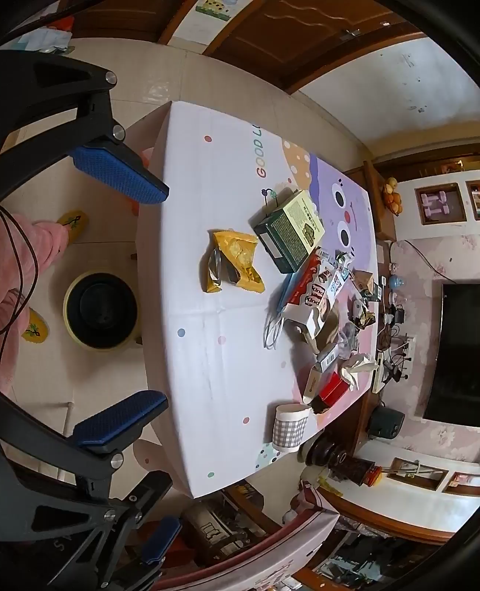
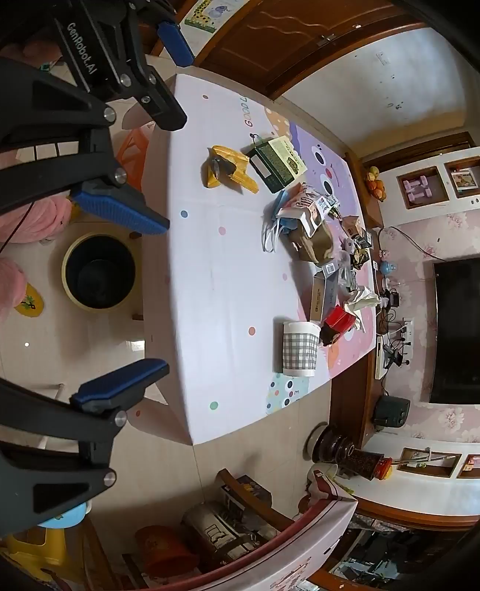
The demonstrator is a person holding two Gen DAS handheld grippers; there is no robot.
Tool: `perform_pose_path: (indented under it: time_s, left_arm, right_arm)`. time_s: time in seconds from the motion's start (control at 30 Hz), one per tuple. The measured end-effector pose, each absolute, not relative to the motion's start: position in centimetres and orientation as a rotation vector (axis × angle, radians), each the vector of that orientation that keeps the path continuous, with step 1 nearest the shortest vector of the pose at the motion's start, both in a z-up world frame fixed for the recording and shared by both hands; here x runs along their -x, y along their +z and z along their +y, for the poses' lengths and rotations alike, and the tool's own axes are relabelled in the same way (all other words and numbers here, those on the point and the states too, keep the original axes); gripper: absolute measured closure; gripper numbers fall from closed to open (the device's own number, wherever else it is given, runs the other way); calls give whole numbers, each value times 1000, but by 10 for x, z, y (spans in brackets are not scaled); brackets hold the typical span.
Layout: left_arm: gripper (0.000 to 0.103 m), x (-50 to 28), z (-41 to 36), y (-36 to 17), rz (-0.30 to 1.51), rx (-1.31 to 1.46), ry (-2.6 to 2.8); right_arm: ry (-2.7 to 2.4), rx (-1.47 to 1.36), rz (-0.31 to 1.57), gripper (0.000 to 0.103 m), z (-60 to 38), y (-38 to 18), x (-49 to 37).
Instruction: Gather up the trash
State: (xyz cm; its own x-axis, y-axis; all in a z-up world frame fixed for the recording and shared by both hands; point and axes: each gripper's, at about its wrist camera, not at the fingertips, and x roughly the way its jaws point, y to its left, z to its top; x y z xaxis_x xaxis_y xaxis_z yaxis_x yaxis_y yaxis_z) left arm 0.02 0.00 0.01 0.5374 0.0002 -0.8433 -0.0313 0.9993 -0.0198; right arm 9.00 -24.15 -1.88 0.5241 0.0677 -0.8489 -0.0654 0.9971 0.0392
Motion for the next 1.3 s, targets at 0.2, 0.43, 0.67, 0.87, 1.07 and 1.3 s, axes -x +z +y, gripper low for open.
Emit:
perform_pose_path:
  time_s: [0.2, 0.43, 0.67, 0.87, 1.07, 1.3]
  left_arm:
    - [3, 2, 4, 0, 1001, 38, 18]
    - [3, 4, 4, 3, 1002, 42, 34]
    - [3, 1, 3, -1, 1005, 50, 39]
    - [7, 1, 3, -1, 1006, 49, 41]
    - [8, 0, 4, -4, 1012, 54, 49]
    - [8, 0, 6, -5, 1017, 61, 53]
  right_arm:
    - [84, -8, 1016, 33, -243, -18, -91]
    - [84, -10, 1015, 33, -244, -19, -91]
    - [83, -10, 1014, 33, -244, -19, -92]
    - [85, -11, 1015, 33, -244, -20, -92]
    - [86, -11, 1015, 33, -243, -20, -93]
    - [86, -10, 1016, 33, -242, -20, -93]
